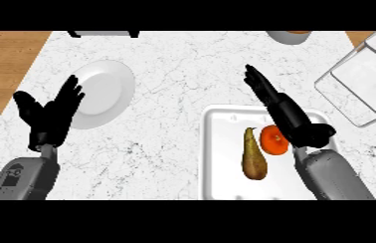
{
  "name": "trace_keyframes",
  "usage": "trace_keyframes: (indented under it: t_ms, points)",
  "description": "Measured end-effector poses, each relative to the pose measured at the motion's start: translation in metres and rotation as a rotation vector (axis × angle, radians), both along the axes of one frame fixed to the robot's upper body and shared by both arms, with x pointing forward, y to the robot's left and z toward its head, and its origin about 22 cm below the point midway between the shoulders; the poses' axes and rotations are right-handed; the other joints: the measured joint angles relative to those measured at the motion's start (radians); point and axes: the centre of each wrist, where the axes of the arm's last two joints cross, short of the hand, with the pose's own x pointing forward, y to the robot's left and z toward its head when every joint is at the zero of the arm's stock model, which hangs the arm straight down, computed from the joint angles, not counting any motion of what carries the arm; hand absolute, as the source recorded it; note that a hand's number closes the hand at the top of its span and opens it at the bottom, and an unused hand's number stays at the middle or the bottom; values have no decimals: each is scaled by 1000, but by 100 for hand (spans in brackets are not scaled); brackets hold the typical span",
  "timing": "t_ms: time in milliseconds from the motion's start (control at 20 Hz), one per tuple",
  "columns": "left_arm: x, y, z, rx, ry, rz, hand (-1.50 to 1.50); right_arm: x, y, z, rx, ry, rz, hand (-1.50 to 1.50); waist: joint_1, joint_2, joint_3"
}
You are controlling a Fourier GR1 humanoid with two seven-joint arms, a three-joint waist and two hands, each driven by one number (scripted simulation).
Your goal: Pick the squash from the tray and place it in the tiered shelf
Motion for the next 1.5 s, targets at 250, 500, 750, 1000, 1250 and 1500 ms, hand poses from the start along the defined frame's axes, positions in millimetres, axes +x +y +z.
trace_keyframes:
  t_ms: [250,500,750,1000,1250,1500]
  points:
    - [1,-10,17,56,-104,-78,0,22,-9,32,205,-105,210,150,13,10,-2]
    - [-1,-26,33,87,-183,-185,0,43,-71,41,-42,-73,168,-150,30,17,-5]
    - [-13,-30,39,92,-205,-217,0,43,-124,15,-64,38,330,-150,34,20,-4]
    - [-21,-34,43,96,-215,-227,0,47,-159,26,-178,56,350,-150,28,20,-4]
    - [-33,-32,46,100,-207,-220,0,50,-174,53,-343,-10,338,-150,19,17,-5]
    - [-39,-29,45,103,-208,-215,0,53,-168,76,-526,-97,373,-150,14,15,-6]
